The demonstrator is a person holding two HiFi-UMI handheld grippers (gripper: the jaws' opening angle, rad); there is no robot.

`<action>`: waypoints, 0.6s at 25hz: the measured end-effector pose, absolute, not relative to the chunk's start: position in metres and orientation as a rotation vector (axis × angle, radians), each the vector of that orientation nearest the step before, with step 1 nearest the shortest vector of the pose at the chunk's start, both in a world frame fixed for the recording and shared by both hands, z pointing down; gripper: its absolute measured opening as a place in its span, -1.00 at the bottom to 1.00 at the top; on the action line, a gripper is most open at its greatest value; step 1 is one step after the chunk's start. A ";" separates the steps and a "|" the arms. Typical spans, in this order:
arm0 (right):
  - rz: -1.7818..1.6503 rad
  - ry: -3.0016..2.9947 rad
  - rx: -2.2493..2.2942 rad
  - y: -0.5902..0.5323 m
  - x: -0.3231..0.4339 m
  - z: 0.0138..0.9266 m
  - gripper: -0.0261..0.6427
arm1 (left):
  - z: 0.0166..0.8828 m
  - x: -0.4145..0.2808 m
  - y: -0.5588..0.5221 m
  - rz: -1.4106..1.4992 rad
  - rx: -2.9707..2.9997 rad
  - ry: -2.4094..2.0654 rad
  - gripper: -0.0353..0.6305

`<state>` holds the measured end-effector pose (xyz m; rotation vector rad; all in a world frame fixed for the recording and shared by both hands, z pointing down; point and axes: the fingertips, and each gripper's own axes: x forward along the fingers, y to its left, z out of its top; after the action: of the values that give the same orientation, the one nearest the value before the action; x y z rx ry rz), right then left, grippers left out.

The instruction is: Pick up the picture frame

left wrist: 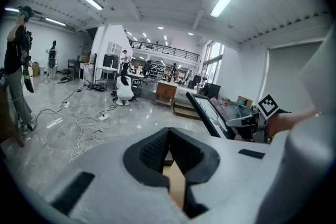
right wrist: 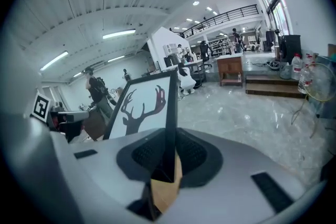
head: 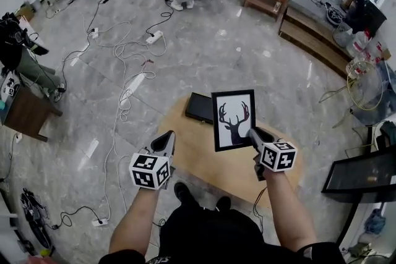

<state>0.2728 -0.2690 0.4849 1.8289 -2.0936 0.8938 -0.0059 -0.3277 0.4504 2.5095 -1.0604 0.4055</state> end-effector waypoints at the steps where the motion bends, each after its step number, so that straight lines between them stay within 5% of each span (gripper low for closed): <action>1: 0.884 -2.108 1.845 -0.266 0.273 0.480 -0.71 | 0.447 -0.002 -0.325 0.399 2.522 -1.053 -0.87; 15: 0.722 -2.370 1.958 -0.166 0.375 0.375 -0.71 | 0.360 0.115 -0.231 0.308 2.668 -1.085 -0.87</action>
<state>0.3750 -0.1655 0.3753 1.9585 -2.3700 0.7222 0.1153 -0.2309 0.3596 2.6679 -1.0849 0.3079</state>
